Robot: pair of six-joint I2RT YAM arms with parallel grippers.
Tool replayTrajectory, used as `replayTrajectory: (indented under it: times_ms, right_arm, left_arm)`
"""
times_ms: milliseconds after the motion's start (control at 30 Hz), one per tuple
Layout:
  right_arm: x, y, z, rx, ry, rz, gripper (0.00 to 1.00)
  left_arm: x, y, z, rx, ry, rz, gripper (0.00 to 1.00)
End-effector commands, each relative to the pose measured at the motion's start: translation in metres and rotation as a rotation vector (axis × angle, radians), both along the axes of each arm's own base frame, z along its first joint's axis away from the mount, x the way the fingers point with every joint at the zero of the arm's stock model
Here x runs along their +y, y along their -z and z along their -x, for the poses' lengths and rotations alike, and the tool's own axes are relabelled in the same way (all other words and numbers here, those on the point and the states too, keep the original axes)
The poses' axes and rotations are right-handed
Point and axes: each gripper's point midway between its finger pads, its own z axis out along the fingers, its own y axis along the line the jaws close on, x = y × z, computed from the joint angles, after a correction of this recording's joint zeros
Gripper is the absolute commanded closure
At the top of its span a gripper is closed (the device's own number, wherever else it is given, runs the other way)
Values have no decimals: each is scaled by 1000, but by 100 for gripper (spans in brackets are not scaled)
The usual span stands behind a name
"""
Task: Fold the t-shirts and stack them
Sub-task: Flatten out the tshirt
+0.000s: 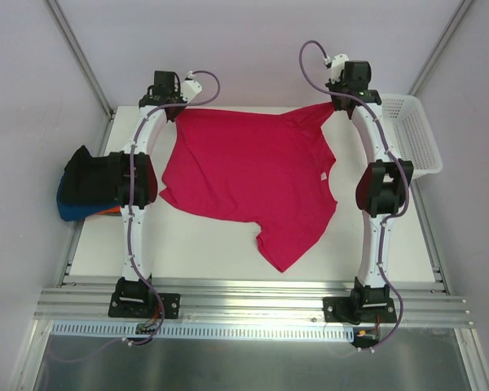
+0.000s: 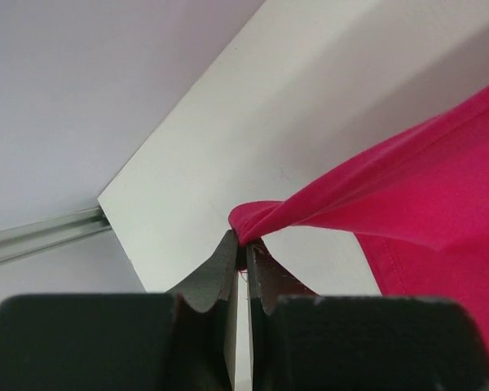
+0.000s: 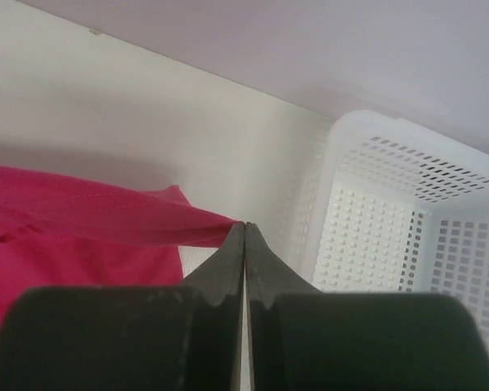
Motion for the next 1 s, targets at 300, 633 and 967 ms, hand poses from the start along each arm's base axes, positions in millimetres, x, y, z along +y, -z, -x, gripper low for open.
replayTrajectory:
  times_ms: [300,633,967]
  right_arm:
    - [25,-26,34,22,-27,-18,100]
    - [26,-39,80,81,-35,-11,100]
    - [35,-29,111,150,-72,-13,100]
  left_arm:
    - [19,-24,9,-50,-78,-13,100]
    - [23,-26,36,-14,-91,26,100]
    - [20,-35,64,6,-97,56,100]
